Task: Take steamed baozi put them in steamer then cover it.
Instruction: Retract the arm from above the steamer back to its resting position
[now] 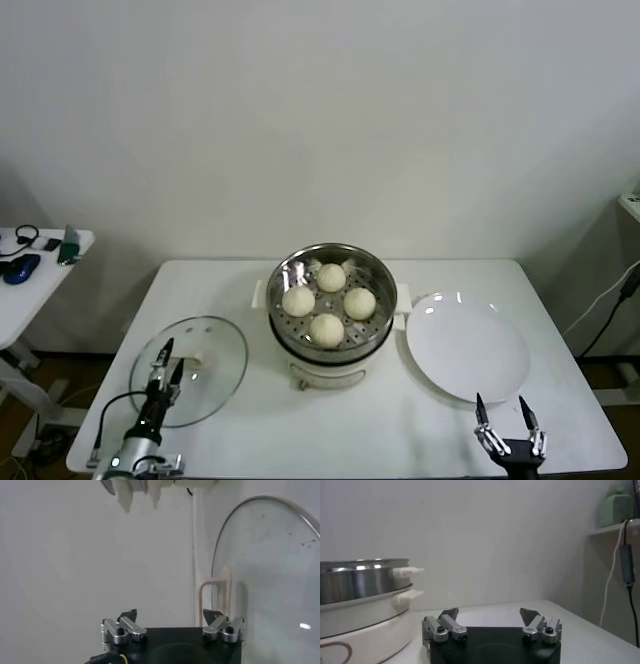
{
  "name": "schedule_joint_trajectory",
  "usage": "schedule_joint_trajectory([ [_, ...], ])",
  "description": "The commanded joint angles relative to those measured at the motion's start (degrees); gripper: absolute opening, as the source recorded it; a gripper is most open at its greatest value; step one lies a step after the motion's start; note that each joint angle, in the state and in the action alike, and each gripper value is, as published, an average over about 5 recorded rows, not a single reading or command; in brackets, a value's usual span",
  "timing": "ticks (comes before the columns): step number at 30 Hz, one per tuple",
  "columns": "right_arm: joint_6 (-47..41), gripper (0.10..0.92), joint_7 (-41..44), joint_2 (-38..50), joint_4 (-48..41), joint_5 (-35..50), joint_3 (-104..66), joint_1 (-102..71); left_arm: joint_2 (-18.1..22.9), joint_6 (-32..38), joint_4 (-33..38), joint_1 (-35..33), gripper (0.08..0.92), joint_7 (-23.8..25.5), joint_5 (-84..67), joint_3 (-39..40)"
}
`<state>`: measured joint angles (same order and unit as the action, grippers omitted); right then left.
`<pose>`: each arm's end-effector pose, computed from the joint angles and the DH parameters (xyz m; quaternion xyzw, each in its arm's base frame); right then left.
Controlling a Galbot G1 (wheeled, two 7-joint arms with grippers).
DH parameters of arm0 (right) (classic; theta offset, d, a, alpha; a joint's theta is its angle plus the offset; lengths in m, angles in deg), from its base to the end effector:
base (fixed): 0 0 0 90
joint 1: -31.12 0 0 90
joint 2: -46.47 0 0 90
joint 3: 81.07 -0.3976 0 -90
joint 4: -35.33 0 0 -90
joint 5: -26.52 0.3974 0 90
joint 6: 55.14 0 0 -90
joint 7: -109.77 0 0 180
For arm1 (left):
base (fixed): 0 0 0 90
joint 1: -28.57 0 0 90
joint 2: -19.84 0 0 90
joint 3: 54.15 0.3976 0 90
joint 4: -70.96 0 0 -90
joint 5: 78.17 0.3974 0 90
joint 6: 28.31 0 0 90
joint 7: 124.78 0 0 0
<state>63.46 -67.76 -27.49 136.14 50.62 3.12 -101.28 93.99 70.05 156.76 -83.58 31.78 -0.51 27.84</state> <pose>0.0848 -0.1272 -0.4831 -0.0286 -0.9985 -0.0445 0.0133 0.2144 0.1697 -0.5142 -0.0113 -0.6885 -0.7252 0.0017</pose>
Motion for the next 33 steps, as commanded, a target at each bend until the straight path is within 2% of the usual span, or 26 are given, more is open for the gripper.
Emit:
schedule_joint_trajectory([
  [1, 0.7, 0.823, -0.2, -0.5, -0.1, -0.2, 0.1, -0.3, -0.3, -1.1, -4.0, 3.8, 0.823, 0.3, 2.1, 0.7],
  [5, 0.8, 0.823, -0.2, -0.6, -0.1, -0.4, 0.1, -0.2, -0.2, -1.1, -5.6, 4.5, 0.822, 0.4, 1.7, 0.8],
  [8, 0.9, 0.823, -0.2, -0.7, -0.2, -0.6, 0.2, -0.1, 0.1, -1.3, -6.5, 4.9, 0.79, 0.3, 1.6, 0.7],
  [27, 1.0, 0.823, -0.3, -1.0, 0.7, -1.7, 0.1, -0.2, 0.9, -1.8, -8.2, 5.3, 0.246, 0.0, 1.5, 0.6],
  [30, 1.0, 0.823, -0.3, -1.1, 0.9, -1.7, 0.1, -0.3, 0.9, -1.9, -7.3, 4.9, 0.169, 0.1, 1.1, 0.7],
  [33, 0.9, 0.823, -0.4, -1.1, 1.2, -1.9, 0.0, -0.3, 0.3, -2.9, -4.2, 3.8, 0.134, 1.2, -1.0, 1.0],
])
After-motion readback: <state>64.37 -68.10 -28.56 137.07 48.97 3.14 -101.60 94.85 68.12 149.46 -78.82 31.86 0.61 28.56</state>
